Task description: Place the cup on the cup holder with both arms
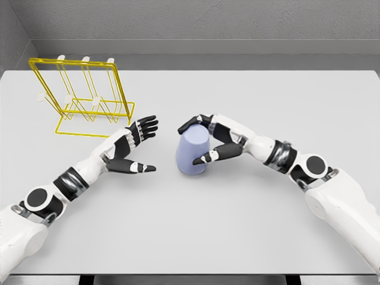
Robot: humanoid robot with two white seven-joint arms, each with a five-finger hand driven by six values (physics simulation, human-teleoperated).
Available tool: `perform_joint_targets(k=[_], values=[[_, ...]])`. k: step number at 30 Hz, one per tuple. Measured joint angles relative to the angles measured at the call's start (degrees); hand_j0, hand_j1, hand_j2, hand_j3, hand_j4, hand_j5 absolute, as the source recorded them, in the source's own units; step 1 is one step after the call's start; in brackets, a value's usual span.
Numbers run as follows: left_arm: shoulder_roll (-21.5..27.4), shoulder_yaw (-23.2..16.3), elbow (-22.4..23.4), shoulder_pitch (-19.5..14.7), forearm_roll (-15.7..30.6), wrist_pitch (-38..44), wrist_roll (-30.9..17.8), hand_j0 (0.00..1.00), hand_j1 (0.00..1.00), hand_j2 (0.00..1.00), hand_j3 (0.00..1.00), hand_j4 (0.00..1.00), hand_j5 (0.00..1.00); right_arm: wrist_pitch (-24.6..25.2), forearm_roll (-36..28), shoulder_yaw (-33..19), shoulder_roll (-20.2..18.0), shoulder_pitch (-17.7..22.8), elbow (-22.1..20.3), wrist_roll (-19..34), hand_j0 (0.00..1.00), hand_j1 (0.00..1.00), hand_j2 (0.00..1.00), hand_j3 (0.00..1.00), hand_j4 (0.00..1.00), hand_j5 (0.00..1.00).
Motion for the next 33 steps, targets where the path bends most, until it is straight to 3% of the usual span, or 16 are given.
perform_joint_targets(k=[4,9,15,29,33], values=[[-0.67,0.28,1.0,0.09,-0.42,-0.03,0.01,1.0,1.0,1.0,1.0,1.0,1.0,0.48,0.77,0.32,0.59,-0.09,0.44,-0.29,0.59,0.59,0.59,0.59,0.59,0.59],[-0.86,1.4,1.1,0.53,-4.32,-0.22,0.0,1.0,1.0,1.0,1.0,1.0,1.0,0.62,1.08,0.92,1.24,-0.18,0.81,-0.57,0.6,0.6,0.6,0.6,0.6,0.6],[-0.9,1.73,0.74,0.7,-5.17,-0.39,0.0,1.0,1.0,1.0,1.0,1.0,1.0,0.71,1.51,1.06,1.65,-0.26,1.31,-0.63,0.79,0.79,0.79,0.79,0.79,0.79],[-0.86,1.78,0.39,0.97,-5.24,-0.5,-0.17,1.0,1.0,1.0,1.0,1.0,1.0,0.73,2.4,1.06,2.79,-0.7,2.51,-0.63,0.85,0.85,0.85,0.85,0.85,0.85],[-0.89,1.78,0.31,1.32,-5.24,-0.82,-0.24,1.0,1.0,1.0,1.0,1.0,1.0,0.66,2.46,1.07,2.79,-0.62,2.54,-0.58,0.94,0.94,0.94,0.94,0.94,0.94]])
